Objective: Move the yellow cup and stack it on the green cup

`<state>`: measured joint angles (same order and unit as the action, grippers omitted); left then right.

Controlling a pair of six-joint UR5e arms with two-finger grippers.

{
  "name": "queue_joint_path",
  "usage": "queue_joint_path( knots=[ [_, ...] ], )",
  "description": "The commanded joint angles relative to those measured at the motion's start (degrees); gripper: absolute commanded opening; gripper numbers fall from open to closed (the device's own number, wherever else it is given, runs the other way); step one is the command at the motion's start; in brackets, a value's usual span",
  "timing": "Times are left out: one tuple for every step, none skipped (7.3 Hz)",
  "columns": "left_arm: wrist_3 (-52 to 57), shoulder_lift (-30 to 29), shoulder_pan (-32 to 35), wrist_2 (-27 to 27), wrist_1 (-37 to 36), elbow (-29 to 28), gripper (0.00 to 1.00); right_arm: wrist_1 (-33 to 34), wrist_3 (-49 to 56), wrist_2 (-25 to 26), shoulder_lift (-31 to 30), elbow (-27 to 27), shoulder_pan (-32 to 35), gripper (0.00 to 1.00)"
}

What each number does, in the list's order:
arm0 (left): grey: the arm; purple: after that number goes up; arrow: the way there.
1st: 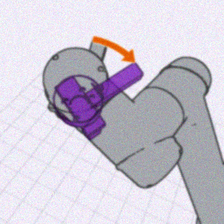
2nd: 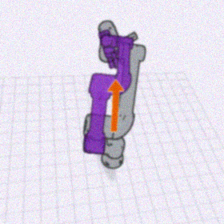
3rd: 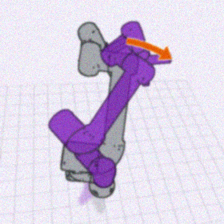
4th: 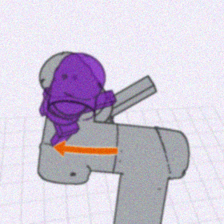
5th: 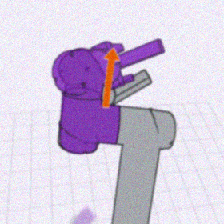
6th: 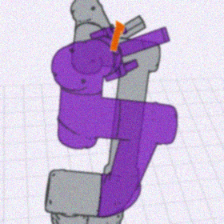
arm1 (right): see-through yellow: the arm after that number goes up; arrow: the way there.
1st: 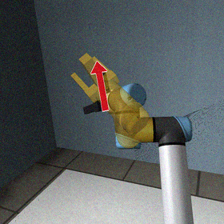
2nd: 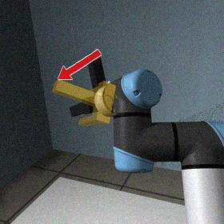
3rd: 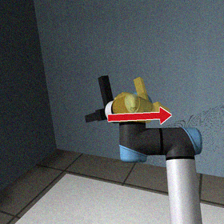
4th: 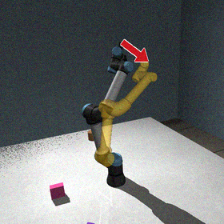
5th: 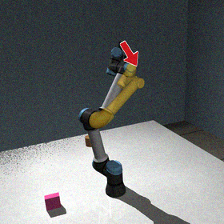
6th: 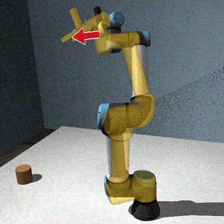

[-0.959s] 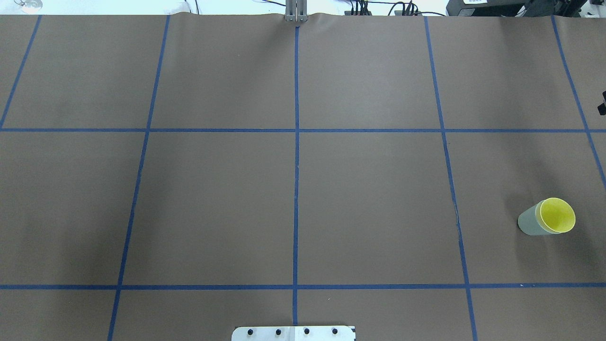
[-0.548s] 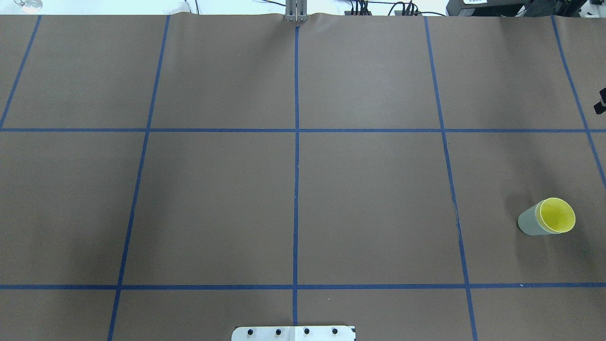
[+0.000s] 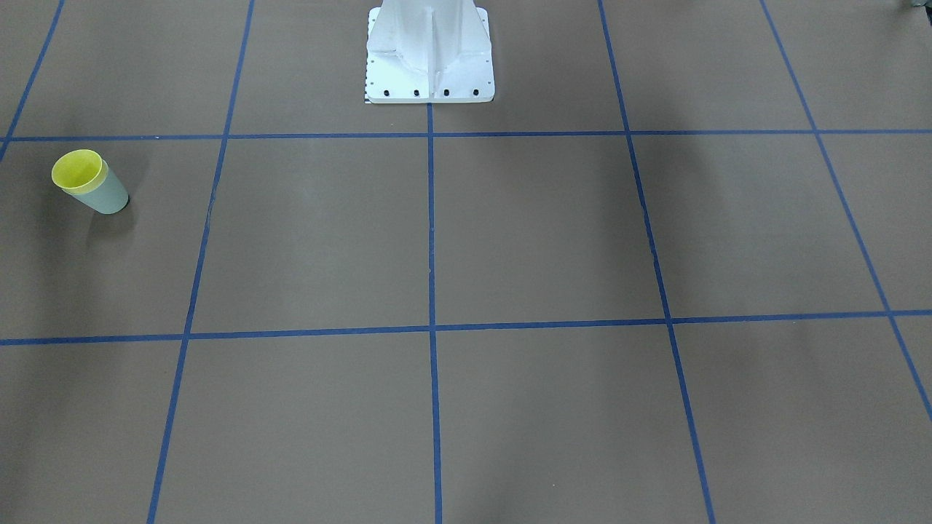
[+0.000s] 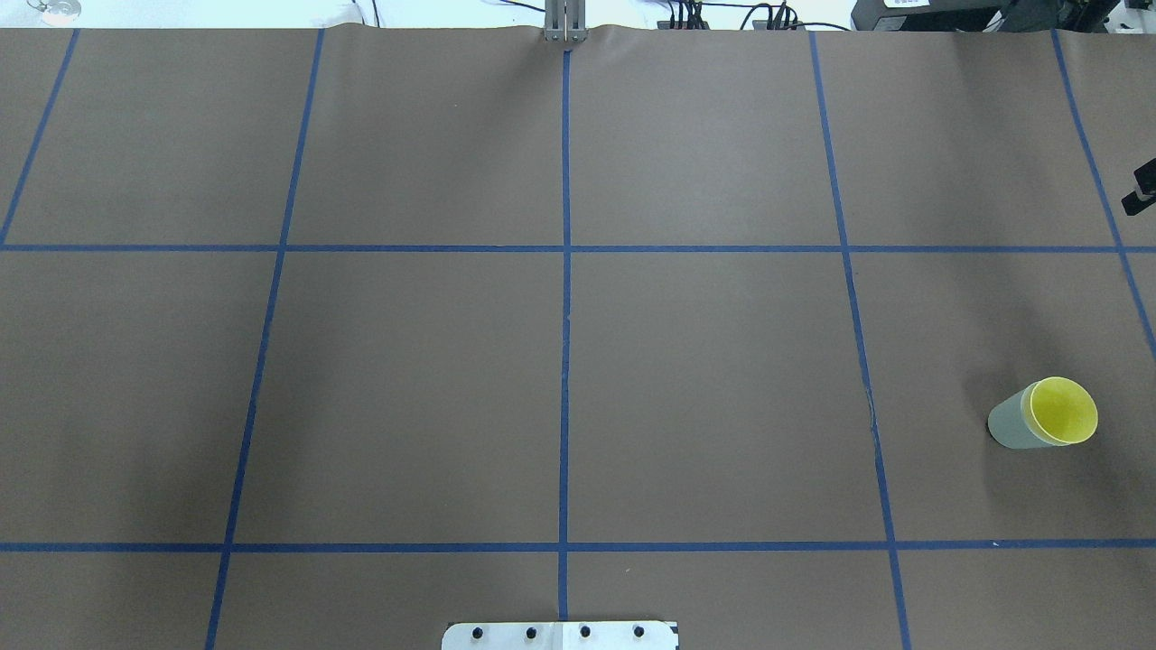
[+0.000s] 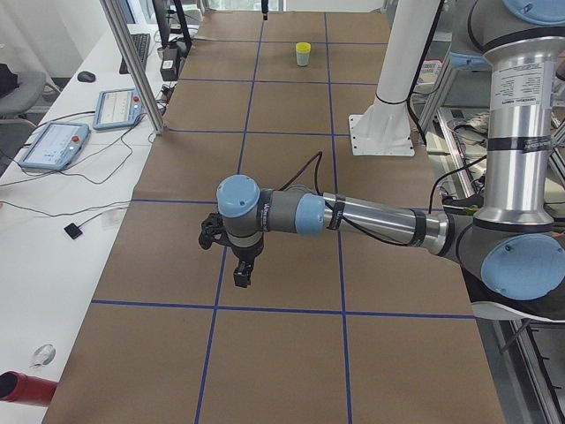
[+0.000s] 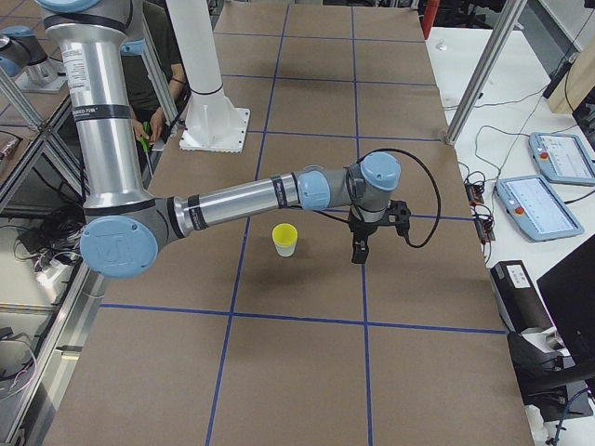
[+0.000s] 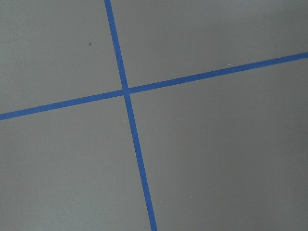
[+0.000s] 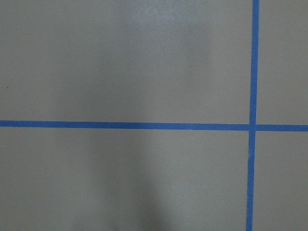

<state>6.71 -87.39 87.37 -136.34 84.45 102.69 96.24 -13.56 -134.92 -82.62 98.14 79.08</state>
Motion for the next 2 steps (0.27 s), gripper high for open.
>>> queue_joint_path(
  knots=[
    [0.0, 0.0, 0.0, -0.1, 0.0, 0.2, 1.00, 0.0, 0.0, 0.0, 0.2, -0.2, -0.3, 1.00],
    [0.0, -0.1, 0.0, -0.2, 0.0, 0.5, 1.00, 0.0, -0.1, 0.0, 0.1, -0.4, -0.4, 1.00]
  ],
)
